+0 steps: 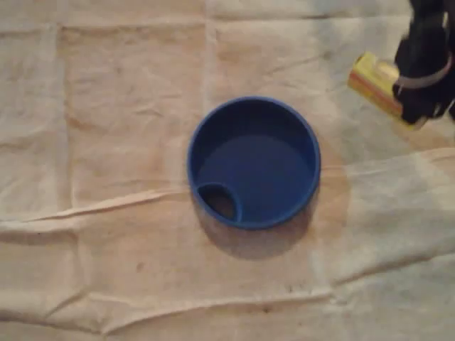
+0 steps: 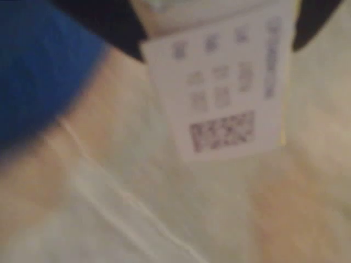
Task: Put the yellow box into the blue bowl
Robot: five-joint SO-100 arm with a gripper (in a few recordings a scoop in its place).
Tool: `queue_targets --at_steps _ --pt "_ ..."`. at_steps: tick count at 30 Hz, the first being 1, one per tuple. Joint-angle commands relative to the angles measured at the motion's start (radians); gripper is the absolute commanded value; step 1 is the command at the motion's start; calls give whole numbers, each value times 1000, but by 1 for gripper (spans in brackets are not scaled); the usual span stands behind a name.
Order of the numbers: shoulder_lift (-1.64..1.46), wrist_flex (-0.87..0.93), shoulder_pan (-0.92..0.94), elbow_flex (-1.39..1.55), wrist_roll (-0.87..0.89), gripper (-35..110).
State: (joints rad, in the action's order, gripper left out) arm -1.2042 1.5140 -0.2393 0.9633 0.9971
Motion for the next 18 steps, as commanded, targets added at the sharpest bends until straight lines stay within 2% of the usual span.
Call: queue_targets --at_steps 1,7,18 --pt "-129 -5 140 -81 -8 0" --pt "-120 -60 267 -138 -9 0" --pt "-61 -267 380 -172 -15 0"
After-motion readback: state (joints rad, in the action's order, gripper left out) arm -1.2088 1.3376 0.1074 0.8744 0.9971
